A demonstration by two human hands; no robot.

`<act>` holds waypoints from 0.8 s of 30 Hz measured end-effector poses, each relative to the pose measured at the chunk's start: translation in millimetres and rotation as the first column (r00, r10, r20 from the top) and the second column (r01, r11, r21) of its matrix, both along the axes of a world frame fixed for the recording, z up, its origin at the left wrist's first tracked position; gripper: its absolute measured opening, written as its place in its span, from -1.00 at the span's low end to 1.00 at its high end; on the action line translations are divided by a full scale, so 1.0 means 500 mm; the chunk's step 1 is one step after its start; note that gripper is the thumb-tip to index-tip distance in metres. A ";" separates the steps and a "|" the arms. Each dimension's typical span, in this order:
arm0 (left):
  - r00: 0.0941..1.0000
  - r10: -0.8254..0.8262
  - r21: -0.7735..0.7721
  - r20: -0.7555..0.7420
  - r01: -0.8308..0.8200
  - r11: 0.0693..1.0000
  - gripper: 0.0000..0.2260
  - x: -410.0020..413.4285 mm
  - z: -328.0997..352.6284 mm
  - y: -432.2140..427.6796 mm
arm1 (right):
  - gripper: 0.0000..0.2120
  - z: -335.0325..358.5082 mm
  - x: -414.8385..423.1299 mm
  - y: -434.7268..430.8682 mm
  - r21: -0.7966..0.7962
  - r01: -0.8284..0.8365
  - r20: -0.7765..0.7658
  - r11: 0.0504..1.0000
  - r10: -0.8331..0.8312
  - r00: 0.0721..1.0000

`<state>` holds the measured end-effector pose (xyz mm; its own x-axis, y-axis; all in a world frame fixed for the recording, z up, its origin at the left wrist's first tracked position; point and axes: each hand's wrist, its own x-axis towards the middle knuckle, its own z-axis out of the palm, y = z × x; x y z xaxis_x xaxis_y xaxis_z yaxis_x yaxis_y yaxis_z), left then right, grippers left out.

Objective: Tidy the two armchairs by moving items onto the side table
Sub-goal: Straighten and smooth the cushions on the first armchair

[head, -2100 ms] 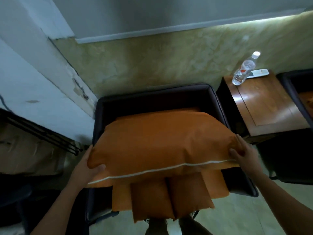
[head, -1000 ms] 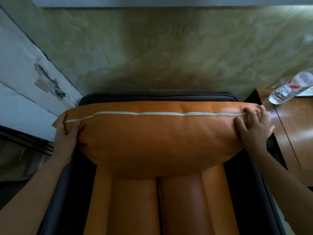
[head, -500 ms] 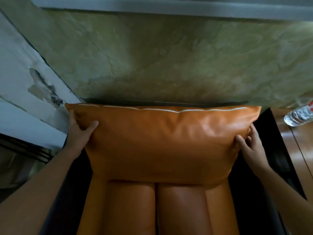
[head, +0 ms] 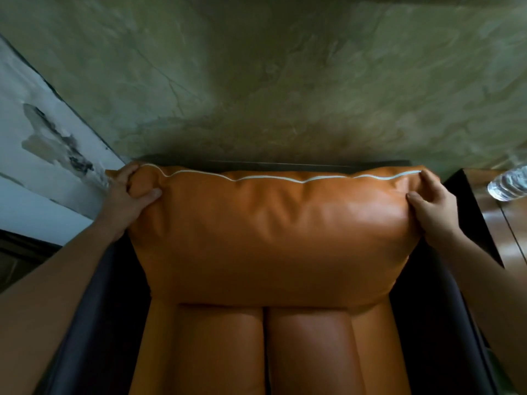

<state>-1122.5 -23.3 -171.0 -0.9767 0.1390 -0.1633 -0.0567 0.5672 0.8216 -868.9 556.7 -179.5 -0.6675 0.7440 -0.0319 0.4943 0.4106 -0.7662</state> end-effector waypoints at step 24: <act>0.898 -0.377 -0.600 -0.228 0.175 0.780 -0.36 0.162 0.042 0.173 | -0.39 0.078 -0.037 -0.252 0.358 -0.296 0.247 0.885 0.216 0.945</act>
<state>-1041.6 63.0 -149.7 -0.9185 0.3951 0.0144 0.3807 0.8739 0.3023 -887.3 430.6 -140.4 -0.8464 0.5276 0.0725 0.4537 0.7856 -0.4207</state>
